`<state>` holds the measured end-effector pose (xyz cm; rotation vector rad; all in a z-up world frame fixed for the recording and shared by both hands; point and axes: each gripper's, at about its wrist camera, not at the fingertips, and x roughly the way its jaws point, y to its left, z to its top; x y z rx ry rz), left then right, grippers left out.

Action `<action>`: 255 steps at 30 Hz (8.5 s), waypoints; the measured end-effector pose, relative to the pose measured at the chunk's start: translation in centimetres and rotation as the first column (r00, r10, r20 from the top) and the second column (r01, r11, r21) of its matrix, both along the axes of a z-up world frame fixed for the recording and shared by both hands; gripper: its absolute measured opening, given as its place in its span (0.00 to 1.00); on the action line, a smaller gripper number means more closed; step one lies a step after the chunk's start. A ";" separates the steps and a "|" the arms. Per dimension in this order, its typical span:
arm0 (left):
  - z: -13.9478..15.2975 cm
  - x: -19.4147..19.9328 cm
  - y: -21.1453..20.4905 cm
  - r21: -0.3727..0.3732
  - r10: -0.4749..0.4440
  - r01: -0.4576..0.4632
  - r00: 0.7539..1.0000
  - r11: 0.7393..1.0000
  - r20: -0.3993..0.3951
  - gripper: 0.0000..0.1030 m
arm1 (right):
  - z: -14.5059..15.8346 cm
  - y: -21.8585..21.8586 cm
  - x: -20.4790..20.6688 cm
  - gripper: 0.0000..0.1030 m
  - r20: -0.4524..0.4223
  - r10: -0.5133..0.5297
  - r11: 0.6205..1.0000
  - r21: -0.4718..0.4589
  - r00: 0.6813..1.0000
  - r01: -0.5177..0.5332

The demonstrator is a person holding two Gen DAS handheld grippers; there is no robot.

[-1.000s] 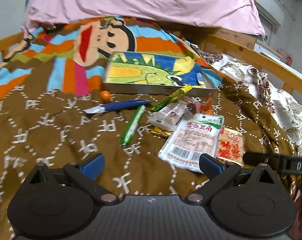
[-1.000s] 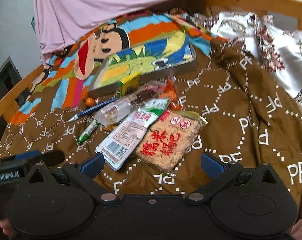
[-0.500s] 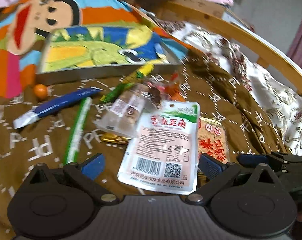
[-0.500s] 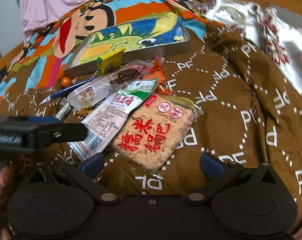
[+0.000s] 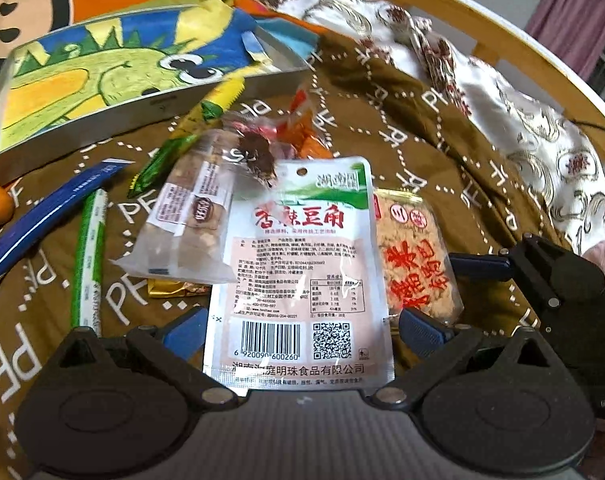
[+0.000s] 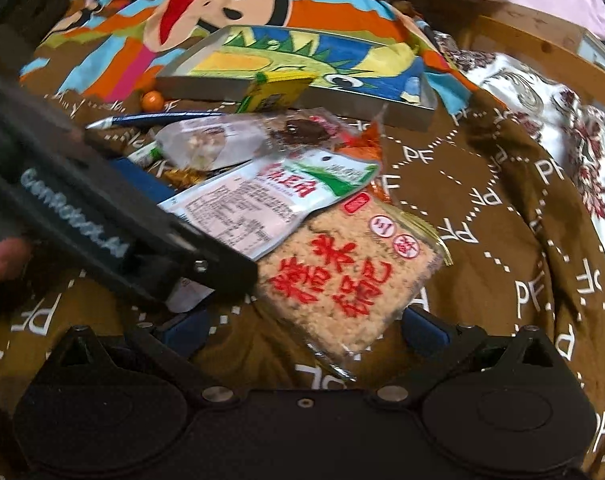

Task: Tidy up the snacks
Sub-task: 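Move the left tool to the white spicy tofu packet while the right tool approaches the rice cracker packet, then close the left tool on the white packet while the right tool grasps the rice cracker packet, then lift both packets and carry them over the metal tray, then lower both packets into the tray and open both tools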

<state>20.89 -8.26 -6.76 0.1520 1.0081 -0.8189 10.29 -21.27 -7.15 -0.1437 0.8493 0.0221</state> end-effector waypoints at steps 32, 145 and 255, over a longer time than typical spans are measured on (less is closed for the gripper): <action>-0.3 0.7 0.0 0.023 0.146 -0.145 0.988 0.989 -0.052 0.83 | 0.2 -2.9 0.9 0.86 0.091 -0.139 0.990 -0.013 0.986 0.141; 0.6 -3.8 -1.7 0.119 0.233 -0.249 0.963 0.961 0.138 0.54 | 0.9 -7.4 3.4 0.80 -0.022 -0.108 0.970 0.215 0.994 0.110; 11.9 11.8 -2.0 -0.332 0.790 -0.717 0.535 0.612 0.300 0.99 | 12.0 -12.5 18.9 0.99 0.545 -0.143 0.941 0.334 0.826 -0.058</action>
